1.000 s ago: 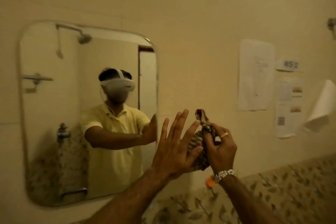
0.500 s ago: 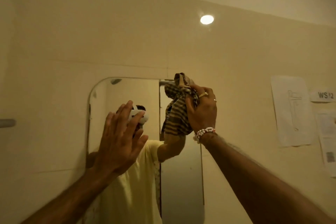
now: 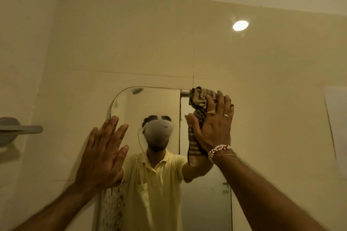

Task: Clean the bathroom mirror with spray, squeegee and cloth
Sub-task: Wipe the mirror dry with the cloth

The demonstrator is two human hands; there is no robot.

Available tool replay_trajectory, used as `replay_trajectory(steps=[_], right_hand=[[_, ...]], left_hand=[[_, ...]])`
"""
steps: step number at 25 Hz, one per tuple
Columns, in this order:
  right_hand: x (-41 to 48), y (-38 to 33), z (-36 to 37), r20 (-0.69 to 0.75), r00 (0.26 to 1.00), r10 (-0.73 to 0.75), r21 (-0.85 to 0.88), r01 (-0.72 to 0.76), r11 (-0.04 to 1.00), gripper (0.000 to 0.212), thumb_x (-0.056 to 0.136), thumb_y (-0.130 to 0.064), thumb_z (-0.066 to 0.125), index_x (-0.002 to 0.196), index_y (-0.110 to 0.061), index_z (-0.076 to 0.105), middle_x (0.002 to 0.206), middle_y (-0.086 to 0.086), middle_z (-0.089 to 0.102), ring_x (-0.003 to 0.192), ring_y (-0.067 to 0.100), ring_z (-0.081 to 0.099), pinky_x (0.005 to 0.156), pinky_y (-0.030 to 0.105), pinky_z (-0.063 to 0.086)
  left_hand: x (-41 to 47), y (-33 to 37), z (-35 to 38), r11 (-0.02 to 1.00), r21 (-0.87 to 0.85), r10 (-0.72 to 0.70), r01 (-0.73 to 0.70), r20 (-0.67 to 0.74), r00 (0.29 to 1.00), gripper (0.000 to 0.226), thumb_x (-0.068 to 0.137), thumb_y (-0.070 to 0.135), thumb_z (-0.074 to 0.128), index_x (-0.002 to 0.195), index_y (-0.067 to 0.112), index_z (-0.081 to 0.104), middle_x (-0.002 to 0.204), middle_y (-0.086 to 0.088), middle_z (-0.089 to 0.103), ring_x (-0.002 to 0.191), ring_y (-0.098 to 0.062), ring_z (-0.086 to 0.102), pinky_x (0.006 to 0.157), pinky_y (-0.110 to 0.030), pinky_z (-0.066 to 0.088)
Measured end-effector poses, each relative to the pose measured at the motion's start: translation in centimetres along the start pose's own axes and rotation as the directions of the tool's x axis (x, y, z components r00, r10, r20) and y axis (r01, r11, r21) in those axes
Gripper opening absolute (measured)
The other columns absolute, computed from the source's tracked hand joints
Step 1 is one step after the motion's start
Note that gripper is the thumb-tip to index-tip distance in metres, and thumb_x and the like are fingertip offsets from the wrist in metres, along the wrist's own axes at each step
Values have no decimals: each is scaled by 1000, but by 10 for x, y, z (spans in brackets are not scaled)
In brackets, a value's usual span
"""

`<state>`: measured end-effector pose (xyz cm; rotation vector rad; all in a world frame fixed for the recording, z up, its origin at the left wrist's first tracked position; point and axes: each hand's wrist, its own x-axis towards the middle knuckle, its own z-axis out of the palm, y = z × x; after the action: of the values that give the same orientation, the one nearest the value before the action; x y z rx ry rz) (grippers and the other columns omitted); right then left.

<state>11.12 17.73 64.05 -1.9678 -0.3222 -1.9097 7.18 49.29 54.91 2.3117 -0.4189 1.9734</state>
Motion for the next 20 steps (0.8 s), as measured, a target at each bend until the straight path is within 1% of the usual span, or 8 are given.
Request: replay_trajectory(steps=[1,2,4,7,10,14,17,20], right_hand=[[1,1,-1,16,1000,-20,1,19,1000,81,86,-70,41,148,-18,33,160,16,24,150,37,15,123,54,8],[1,2,-2,23,999,-31,-1,31,1000,84,86,-72,42,149,-17,32,159,16,27,149,37,18,123,56,10],[2,2,-3,13,999,-34,-5,34,999,79,90,-64,43,152,-17,28,158,14,30,148,36,22,122,58,15],[2,1,-2,-2,1000,-12,21,12,1000,69,95,-49,44,154,-17,27,159,12,31,148,35,22,122,56,14],[4,-6,1,-30,998,50,59,-48,997,61,97,-41,41,152,-16,31,159,11,32,149,34,20,123,55,11],[11,-25,11,-87,987,135,89,-127,988,58,98,-38,38,150,-15,34,157,12,34,149,35,21,123,57,9],[17,-46,21,-110,985,132,95,-122,988,56,98,-38,38,150,-15,35,156,12,36,149,35,22,122,58,11],[22,-76,30,-105,992,74,91,-65,994,54,99,-37,40,148,-14,38,153,14,38,147,36,25,122,58,13]], left_hand=[[0,-2,2,1000,8,9,-9,-16,1000,66,104,45,32,162,15,31,173,-7,19,160,-27,21,125,-62,21],[-1,-2,5,1000,17,8,-7,-29,1000,66,103,42,34,162,12,30,173,-8,21,159,-28,22,125,-62,22],[-4,0,7,999,28,-23,25,-49,999,68,102,39,34,162,7,28,172,-11,23,159,-29,23,125,-61,23],[-9,2,7,997,51,-54,56,-42,998,69,102,38,31,161,2,29,171,-13,23,159,-30,22,126,-59,21],[-8,-5,4,995,99,-3,4,-14,1000,68,103,37,32,162,6,26,173,-11,19,160,-28,20,128,-54,19],[-10,-15,9,994,108,23,-23,-1,1000,66,105,36,30,164,9,23,174,-8,16,160,-26,18,127,-54,21],[-11,-16,12,993,115,15,-16,10,1000,66,105,36,30,165,9,20,175,-8,13,161,-26,15,128,-51,17],[-12,-18,13,991,134,17,-19,13,1000,66,105,37,29,165,9,20,175,-9,11,162,-26,12,129,-50,14]])
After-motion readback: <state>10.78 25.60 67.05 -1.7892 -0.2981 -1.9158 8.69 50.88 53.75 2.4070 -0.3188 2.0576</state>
